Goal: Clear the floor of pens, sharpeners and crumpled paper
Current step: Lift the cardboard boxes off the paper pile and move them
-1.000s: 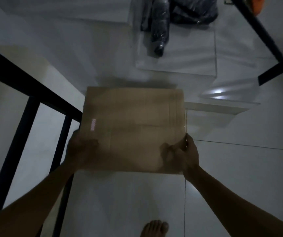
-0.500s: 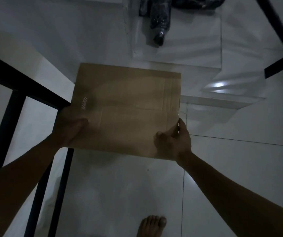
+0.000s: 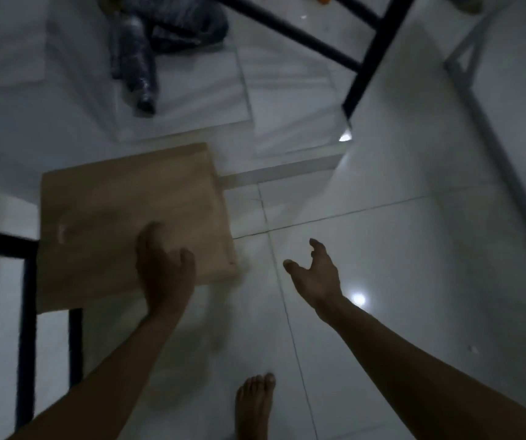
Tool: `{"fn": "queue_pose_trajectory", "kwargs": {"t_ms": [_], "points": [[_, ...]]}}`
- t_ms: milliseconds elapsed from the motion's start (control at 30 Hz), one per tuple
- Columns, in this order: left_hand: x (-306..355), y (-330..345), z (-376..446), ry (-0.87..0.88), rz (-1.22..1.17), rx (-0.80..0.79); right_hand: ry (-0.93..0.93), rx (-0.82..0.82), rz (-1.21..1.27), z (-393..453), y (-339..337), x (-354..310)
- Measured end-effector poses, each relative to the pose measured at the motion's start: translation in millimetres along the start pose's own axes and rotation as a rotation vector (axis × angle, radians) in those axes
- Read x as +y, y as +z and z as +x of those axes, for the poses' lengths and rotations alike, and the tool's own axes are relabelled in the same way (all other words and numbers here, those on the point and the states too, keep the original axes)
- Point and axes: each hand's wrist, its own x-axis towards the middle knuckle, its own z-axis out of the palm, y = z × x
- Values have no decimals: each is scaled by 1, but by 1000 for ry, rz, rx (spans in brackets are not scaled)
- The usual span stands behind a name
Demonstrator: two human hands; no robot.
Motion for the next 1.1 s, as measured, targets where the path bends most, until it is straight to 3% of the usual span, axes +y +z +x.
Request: {"fn": "queue_pose_trajectory", "kwargs": {"t_ms": [167,533,700,933,1100], "points": [[110,80,-123,172,-300,-276,67,176,146,-41,-107,80],[296,157,-436,450,-334,-783,289,616,479,-178,-314,333],[331,195,-579,649,-293,-1004,410,772,595,-242,-374,462],[335,248,-759,789,-202,-1293,582,926,671,-307,-412,635],[318,305,-870,868,25,-1488,734,1015,603,-334,-431,765]]}}
